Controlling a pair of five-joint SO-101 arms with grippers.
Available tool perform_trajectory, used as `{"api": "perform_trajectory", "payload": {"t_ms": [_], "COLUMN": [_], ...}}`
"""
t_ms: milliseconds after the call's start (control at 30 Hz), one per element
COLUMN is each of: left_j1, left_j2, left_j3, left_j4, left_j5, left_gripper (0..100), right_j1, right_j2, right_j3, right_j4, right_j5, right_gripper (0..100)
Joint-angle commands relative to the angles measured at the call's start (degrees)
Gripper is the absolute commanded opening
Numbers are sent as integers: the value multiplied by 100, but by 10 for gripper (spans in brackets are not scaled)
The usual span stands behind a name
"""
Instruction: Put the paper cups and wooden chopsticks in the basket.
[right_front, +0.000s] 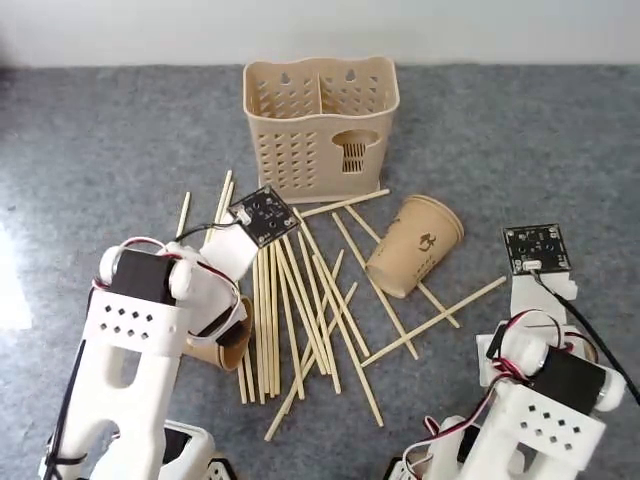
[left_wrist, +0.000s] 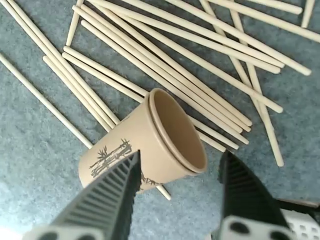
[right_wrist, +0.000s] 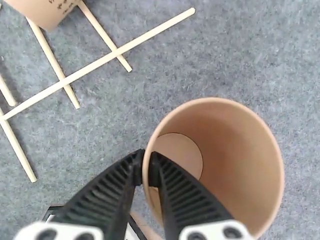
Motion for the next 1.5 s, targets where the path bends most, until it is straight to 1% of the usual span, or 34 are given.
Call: {"api": "perform_trajectory", "payload": {"t_ms": [0,167,233,333,400,500,600,767,833,1100,1200,1367,1467], "left_j1": [-97,-141,-299,-633,-791,-844,-826,-809,-791,-853,-853,-844,-800], "left_j2": [9,9,9,9,9,0,0,-44,-44,-53,-53,-53,-44], "left_j3": [127,532,655,840,1024,1376,1560,1560,1560,1376,831,-532,-1068], "left_j4": [-378,-721,-897,-1257,-1459,-1679,-1829,-1925,-1925,-1846,-1451,-659,-413], "left_j5": [97,132,132,88,-44,-149,-149,-149,-158,-123,-53,396,791], "left_gripper": [246,246,241,209,196,179,144,53,15,14,13,13,13], "right_j1": [-66,-66,-66,-57,-66,-66,-66,-66,-66,-66,-66,-75,-75], "right_j2": [-66,-66,-66,-66,-66,-66,-66,-66,-75,-75,-75,-75,-75], "right_j3": [-35,-35,-35,-35,-35,-35,-35,-35,-35,-62,-62,-79,-167], "right_j4": [31,31,31,31,40,40,40,40,40,22,4,-22,-22], "right_j5": [79,79,79,79,79,79,79,79,79,79,79,79,79], "right_gripper": [9,9,9,9,9,9,9,9,9,9,9,9,9]}}
